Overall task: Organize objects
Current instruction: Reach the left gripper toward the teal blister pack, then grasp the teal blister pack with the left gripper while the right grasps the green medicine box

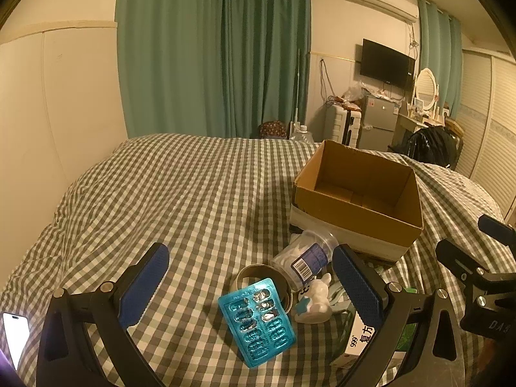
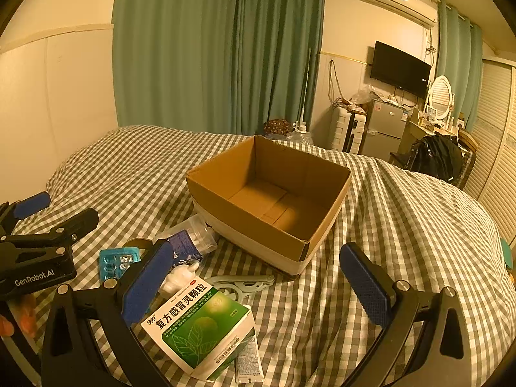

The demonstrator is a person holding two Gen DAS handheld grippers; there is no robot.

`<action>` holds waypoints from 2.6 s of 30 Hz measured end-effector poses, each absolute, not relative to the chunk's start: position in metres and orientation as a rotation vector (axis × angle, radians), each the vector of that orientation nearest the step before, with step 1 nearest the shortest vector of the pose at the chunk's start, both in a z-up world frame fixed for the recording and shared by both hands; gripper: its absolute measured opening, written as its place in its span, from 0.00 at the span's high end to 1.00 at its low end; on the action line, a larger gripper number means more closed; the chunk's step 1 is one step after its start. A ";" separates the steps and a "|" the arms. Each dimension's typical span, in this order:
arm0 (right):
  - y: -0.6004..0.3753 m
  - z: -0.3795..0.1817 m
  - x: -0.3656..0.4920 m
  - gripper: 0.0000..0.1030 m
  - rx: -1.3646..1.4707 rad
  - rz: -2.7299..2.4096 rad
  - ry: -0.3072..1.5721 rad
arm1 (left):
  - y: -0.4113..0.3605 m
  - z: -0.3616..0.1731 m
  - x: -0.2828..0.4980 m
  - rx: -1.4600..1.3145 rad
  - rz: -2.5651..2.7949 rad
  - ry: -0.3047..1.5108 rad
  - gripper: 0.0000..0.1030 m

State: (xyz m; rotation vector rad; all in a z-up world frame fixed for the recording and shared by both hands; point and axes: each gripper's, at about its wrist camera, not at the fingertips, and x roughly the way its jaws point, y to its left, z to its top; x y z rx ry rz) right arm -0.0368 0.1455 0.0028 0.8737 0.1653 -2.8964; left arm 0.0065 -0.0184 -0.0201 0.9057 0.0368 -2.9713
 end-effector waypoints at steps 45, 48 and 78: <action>0.130 -0.054 -0.052 0.00 1.191 -2.770 0.177 | -0.036 -0.142 -0.039 1.549 -2.823 0.281 0.40; 0.125 -0.049 -0.047 0.00 1.167 -2.768 0.192 | -0.035 -0.133 -0.029 1.539 -2.836 0.246 0.53; 0.052 -0.103 -0.039 0.01 1.372 -2.766 0.414 | -0.060 -0.106 -0.016 1.350 -2.894 0.238 0.93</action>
